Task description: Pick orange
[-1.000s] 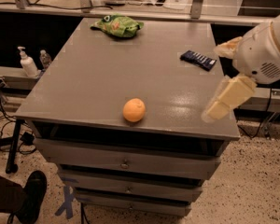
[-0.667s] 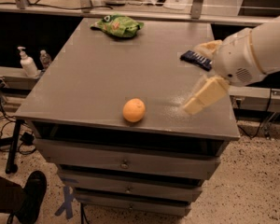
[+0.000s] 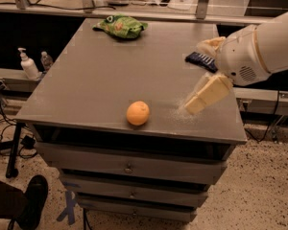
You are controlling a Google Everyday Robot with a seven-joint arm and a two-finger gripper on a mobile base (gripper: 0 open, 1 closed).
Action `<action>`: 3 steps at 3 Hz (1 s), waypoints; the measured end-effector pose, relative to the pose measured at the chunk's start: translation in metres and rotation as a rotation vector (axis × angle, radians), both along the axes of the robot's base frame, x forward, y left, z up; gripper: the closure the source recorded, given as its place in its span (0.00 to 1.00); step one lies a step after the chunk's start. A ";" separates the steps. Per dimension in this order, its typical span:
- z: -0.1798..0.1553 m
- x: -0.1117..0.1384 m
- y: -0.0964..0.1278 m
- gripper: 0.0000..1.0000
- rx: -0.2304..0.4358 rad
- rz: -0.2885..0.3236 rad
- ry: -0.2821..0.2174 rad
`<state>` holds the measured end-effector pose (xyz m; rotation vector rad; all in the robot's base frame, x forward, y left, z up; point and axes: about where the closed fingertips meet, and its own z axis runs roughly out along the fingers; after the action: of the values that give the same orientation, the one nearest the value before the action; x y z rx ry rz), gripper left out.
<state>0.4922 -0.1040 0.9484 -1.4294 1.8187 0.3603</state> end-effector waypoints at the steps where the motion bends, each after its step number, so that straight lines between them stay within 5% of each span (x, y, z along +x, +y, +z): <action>1: 0.001 0.002 0.000 0.00 0.029 0.012 -0.007; 3: -0.041 0.028 0.038 0.00 0.155 0.140 0.012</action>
Offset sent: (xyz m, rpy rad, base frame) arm 0.0314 0.0301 -0.0403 0.1783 0.0157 0.1188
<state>0.5206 -0.0655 0.9078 -1.4517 1.6659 0.5701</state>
